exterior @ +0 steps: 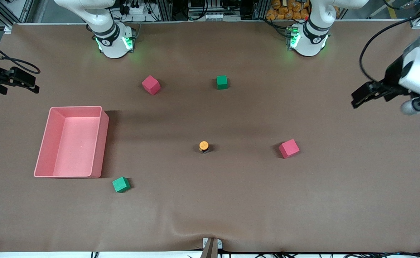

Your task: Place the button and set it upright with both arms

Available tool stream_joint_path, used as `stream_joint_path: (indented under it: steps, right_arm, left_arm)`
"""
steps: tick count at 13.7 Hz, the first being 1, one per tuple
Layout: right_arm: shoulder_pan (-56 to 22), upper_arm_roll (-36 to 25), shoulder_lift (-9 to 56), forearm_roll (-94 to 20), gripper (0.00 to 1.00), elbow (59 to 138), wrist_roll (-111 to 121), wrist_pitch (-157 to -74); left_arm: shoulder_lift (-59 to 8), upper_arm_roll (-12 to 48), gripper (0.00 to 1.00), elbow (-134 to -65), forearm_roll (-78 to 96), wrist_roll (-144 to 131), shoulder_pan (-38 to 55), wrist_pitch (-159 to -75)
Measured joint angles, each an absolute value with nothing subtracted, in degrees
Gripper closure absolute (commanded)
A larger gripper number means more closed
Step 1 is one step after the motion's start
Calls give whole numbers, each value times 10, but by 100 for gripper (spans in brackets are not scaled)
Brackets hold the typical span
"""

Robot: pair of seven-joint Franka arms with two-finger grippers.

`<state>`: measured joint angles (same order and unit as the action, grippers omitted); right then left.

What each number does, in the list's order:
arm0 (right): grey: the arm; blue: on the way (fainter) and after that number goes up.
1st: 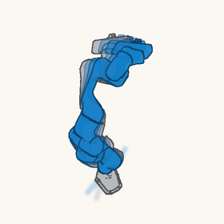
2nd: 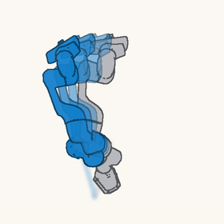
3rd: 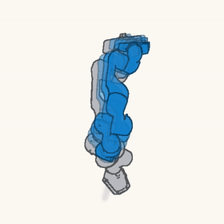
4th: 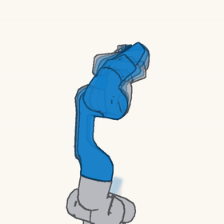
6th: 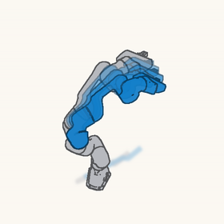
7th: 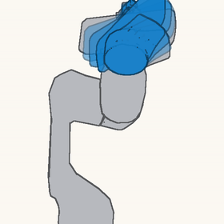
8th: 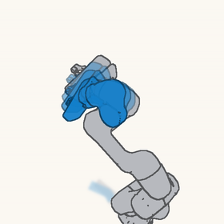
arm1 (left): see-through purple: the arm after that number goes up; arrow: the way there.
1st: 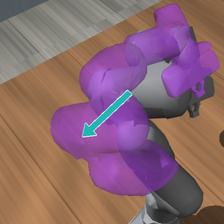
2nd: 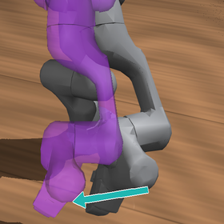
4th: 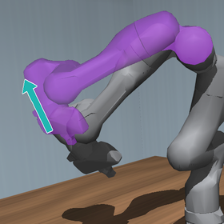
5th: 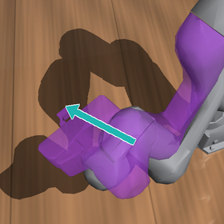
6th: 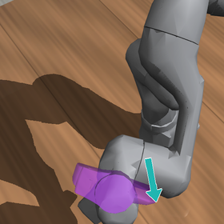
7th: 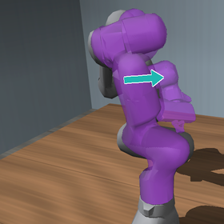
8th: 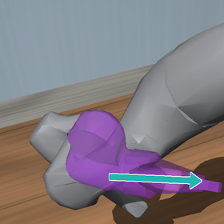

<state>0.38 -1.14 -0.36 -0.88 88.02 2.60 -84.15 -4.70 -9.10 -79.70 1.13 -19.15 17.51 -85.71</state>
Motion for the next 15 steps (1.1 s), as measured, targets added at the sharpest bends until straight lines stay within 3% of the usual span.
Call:
stream_joint_path:
  steps: [3, 12, 15]
  right_arm:
    - [4, -11, -4, -9, 0, 880, 26, -842]
    - [4, -11, -4, -9, 0, 880, 26, -842]
    - [4, -11, -4, -9, 0, 880, 26, -842]
  left_arm:
    - [-7, -55, 0, -829, 11, -133, 132, -850]
    - [69, -45, 0, -933, 10, -47, 114, -847]
    - [85, 9, 0, -959, 7, -46, 70, -856]
